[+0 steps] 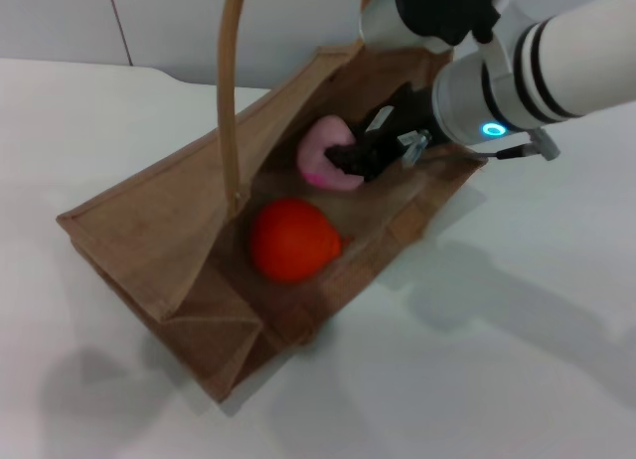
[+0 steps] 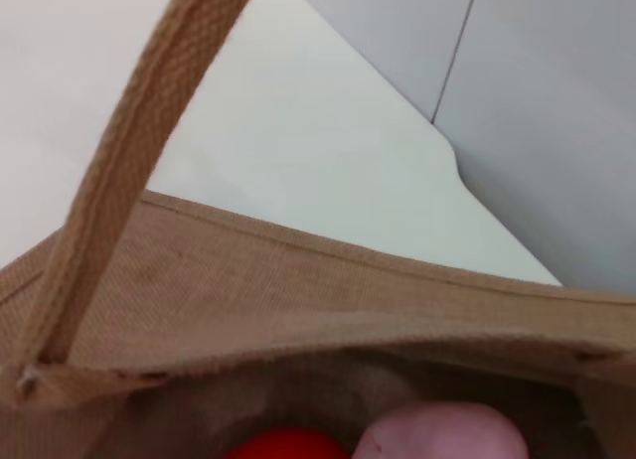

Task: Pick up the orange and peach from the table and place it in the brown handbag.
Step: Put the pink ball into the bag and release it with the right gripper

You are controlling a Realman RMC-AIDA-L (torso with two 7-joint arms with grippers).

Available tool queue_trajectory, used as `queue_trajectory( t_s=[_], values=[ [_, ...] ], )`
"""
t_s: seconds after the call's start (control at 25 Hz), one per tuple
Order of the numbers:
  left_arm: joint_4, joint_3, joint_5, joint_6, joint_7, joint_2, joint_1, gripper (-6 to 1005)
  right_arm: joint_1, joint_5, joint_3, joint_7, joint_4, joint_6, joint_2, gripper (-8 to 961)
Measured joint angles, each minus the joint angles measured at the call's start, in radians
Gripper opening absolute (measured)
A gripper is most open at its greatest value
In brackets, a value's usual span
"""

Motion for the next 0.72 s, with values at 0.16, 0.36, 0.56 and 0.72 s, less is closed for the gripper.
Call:
queue_trajectory(
  t_s=[0.16, 0.36, 0.56, 0.72],
  values=[
    [0.020, 0.010, -0.003, -0.002, -0.011, 0.000, -0.001, 122, 0.063, 0.012, -0.002, -0.013, 0.098, -0.016, 0.001, 273],
    [0.036, 0.023, -0.003, -0.003, -0.018, 0.000, -0.001, 123, 0.078, 0.014, -0.024, -0.022, 0.135, -0.082, 0.004, 345],
    [0.046, 0.031, 0.003, -0.003, -0.024, 0.000, 0.003, 123, 0.077, 0.023, -0.032, -0.027, 0.138, -0.112, 0.004, 438],
    [0.042, 0.032, 0.005, -0.003, -0.024, 0.000, 0.005, 123, 0.073, 0.023, -0.026, -0.027, 0.148, -0.113, 0.002, 512]
  ],
)
